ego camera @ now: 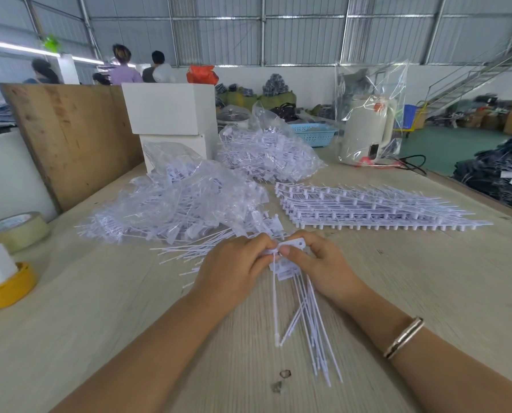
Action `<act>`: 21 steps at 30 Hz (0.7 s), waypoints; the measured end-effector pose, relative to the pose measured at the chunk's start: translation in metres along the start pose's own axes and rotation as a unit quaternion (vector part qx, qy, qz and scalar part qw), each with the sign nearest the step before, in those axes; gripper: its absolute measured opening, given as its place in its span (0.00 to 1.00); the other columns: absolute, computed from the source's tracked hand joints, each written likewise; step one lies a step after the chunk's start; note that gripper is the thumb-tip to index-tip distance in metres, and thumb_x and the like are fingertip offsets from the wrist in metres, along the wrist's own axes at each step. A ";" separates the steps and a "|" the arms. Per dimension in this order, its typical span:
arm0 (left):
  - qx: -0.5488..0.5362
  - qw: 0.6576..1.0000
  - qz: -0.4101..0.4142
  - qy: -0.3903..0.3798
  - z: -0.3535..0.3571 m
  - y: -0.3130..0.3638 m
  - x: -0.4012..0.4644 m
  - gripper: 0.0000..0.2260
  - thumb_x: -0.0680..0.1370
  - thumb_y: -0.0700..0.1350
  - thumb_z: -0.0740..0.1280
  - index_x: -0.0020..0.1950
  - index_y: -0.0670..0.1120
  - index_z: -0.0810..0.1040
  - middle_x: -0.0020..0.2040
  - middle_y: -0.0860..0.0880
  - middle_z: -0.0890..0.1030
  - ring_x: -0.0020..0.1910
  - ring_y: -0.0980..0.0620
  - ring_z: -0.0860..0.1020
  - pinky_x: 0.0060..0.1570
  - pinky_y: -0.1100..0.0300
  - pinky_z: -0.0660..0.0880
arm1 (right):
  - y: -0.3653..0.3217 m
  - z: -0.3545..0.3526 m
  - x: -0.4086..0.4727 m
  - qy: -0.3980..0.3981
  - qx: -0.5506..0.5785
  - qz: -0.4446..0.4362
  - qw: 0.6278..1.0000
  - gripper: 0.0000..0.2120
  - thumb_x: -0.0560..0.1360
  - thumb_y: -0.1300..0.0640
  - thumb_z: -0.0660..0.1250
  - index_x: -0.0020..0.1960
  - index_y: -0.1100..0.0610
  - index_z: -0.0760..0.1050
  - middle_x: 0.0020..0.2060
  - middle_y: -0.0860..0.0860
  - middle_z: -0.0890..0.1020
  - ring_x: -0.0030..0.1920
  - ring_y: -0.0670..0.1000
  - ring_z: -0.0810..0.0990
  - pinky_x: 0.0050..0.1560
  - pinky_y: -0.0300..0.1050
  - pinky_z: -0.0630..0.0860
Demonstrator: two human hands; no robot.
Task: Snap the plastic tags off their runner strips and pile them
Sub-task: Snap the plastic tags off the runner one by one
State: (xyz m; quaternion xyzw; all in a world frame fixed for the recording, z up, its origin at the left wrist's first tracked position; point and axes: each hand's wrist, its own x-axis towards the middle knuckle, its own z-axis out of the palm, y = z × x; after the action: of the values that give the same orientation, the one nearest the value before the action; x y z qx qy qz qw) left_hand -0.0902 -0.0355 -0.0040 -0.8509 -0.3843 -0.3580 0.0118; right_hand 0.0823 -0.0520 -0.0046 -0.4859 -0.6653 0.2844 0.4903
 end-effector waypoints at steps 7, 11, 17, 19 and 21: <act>-0.075 0.996 -0.030 0.037 0.001 0.006 0.001 0.08 0.80 0.45 0.62 0.45 0.45 0.79 0.38 0.55 0.82 0.35 0.58 0.79 0.37 0.61 0.73 | 0.003 0.003 -0.002 0.040 -0.097 -0.077 0.991 0.07 0.76 0.54 0.67 0.41 0.43 0.76 0.35 0.38 0.76 0.45 0.40 0.73 0.60 0.51 0.59; -0.271 0.953 -0.135 0.013 0.003 0.011 0.002 0.09 0.80 0.44 0.61 0.47 0.45 0.79 0.40 0.54 0.85 0.41 0.62 0.82 0.41 0.69 0.74 | 0.000 0.004 -0.001 0.032 0.007 -0.055 0.998 0.09 0.74 0.57 0.68 0.38 0.45 0.77 0.35 0.46 0.78 0.41 0.48 0.76 0.53 0.54 0.69; -0.321 0.934 -0.151 0.033 0.004 0.006 0.002 0.10 0.80 0.42 0.61 0.48 0.56 0.79 0.41 0.55 0.84 0.44 0.62 0.81 0.43 0.74 0.71 | 0.005 -0.007 0.001 0.033 0.162 0.034 0.986 0.06 0.73 0.52 0.68 0.38 0.51 0.79 0.40 0.53 0.81 0.45 0.56 0.79 0.55 0.56 0.75; -0.266 0.957 -0.115 0.033 0.005 0.001 0.001 0.13 0.79 0.40 0.64 0.51 0.59 0.79 0.44 0.57 0.83 0.45 0.66 0.79 0.43 0.75 0.69 | 0.013 -0.007 0.006 0.058 0.011 0.049 0.997 0.06 0.75 0.49 0.66 0.42 0.49 0.79 0.46 0.52 0.81 0.53 0.56 0.78 0.62 0.62 0.69; -0.231 0.968 -0.098 0.028 0.008 -0.005 0.002 0.15 0.78 0.37 0.64 0.54 0.57 0.80 0.46 0.55 0.81 0.43 0.61 0.78 0.40 0.72 0.69 | 0.020 -0.006 0.010 0.088 -0.146 0.048 0.984 0.03 0.75 0.48 0.66 0.45 0.46 0.77 0.50 0.48 0.78 0.60 0.54 0.72 0.65 0.60 0.64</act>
State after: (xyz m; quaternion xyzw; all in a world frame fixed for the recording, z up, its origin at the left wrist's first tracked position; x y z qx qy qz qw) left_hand -0.0875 -0.0285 -0.0094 -0.7785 -0.3719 -0.4603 -0.2093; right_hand 0.0949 -0.0360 -0.0162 -0.6066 -0.6301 0.1635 0.4563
